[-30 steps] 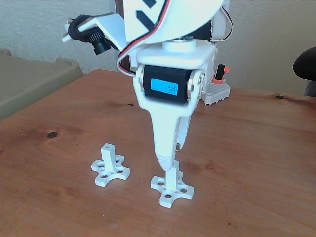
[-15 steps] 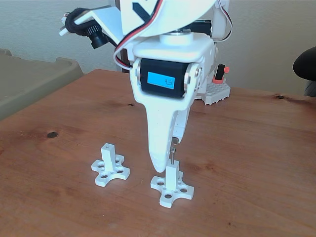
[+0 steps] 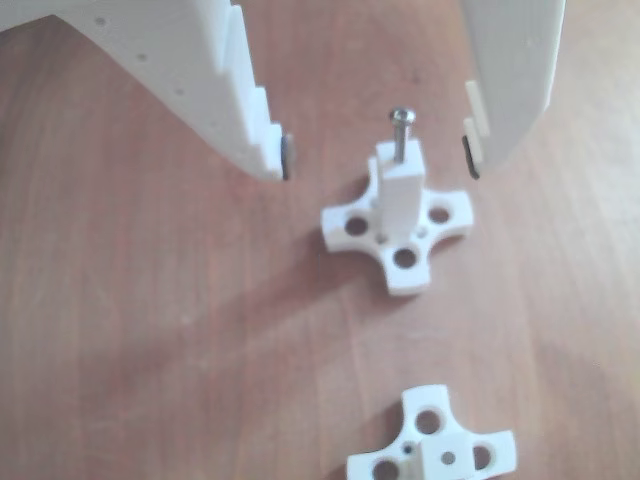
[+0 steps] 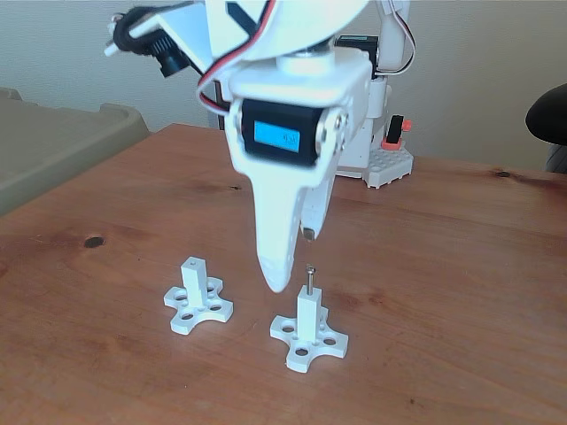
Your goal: Grab the screw and set it in the hole.
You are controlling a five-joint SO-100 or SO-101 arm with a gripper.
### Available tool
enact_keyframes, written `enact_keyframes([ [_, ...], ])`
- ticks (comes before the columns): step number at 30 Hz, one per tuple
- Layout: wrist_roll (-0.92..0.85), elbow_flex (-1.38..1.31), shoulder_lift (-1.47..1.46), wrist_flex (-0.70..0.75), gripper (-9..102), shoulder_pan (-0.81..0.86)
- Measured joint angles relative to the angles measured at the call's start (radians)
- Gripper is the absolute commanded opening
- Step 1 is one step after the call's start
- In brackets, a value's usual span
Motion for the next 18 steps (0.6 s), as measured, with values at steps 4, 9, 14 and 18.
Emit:
enact_keyframes([
  [4, -0.017, 0.0, 0.058, 0.012, 23, 0.02],
  [9, -0.02, 0.003, 0.126, 0.028, 22, 0.044],
  [14, -0.035, 0.057, 0.204, 0.028, 19, 0.06],
  [18, -0.049, 0.133, 0.288, 0.028, 3, 0.084],
])
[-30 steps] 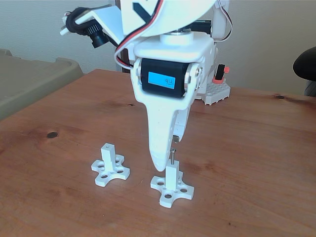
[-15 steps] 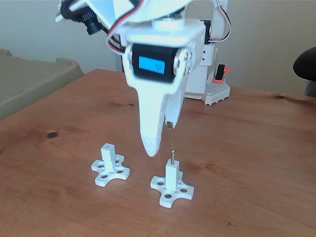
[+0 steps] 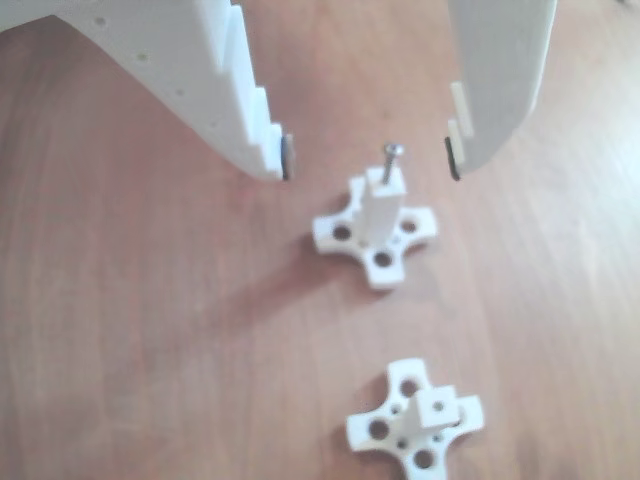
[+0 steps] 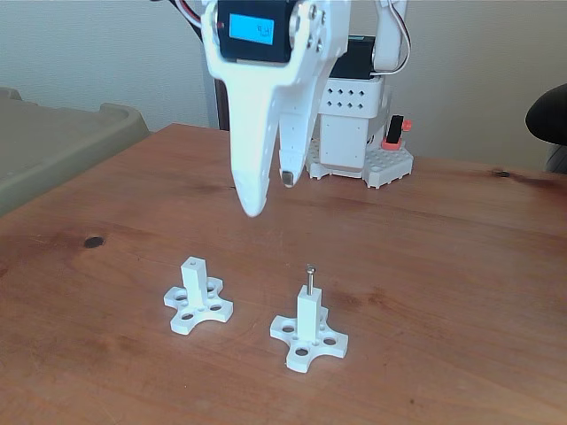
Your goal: Grab the screw and set it in the hole.
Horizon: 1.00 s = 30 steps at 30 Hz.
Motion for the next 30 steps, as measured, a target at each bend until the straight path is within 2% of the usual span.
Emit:
enact_keyframes([
  [2, -0.023, 0.046, 0.04, 0.0, -4, 0.009],
  [7, -0.038, 0.095, 0.075, -0.005, -4, 0.015],
  [30, -0.04, 0.675, 0.574, -0.189, -4, 0.06],
])
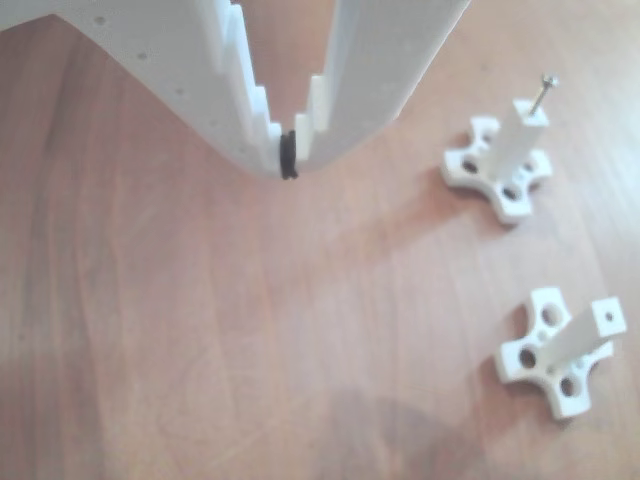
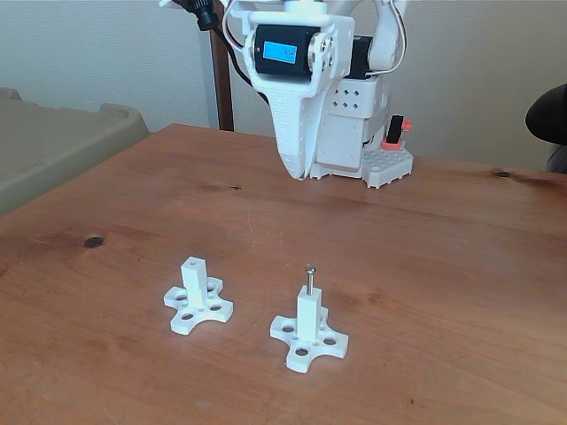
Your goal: Grab the screw and set it in the hole.
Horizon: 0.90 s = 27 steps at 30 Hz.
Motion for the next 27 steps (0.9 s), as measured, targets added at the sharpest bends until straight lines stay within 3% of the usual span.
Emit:
enact_keyframes([
  [19, -0.015, 0.371, 0.446, -0.132, -4, 0.037],
  [27, -0.021, 0.495, 0.661, -0.112, -4, 0.037],
])
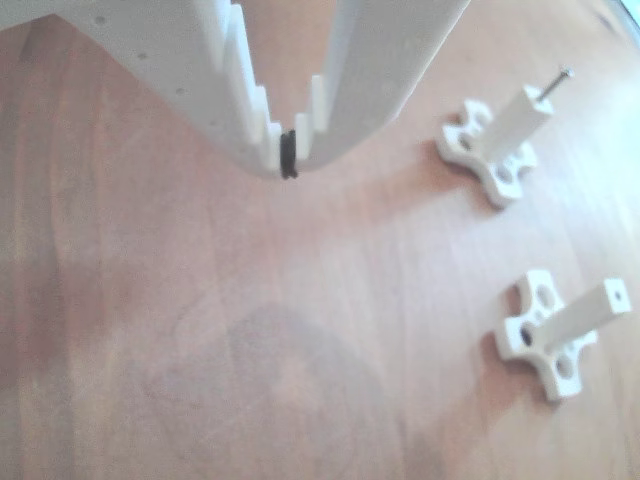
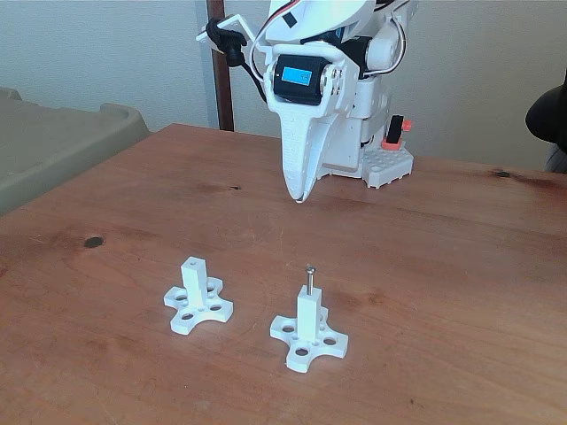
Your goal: Grab the screw and set it in the hole.
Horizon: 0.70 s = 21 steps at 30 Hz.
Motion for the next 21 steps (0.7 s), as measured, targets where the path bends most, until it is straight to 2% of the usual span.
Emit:
enact_keyframes([
  [9, -0.012, 0.061, 0.273, 0.087, -4, 0.002],
  [21, -0.012, 0.069, 0.339, 0.101, -4, 0.002],
])
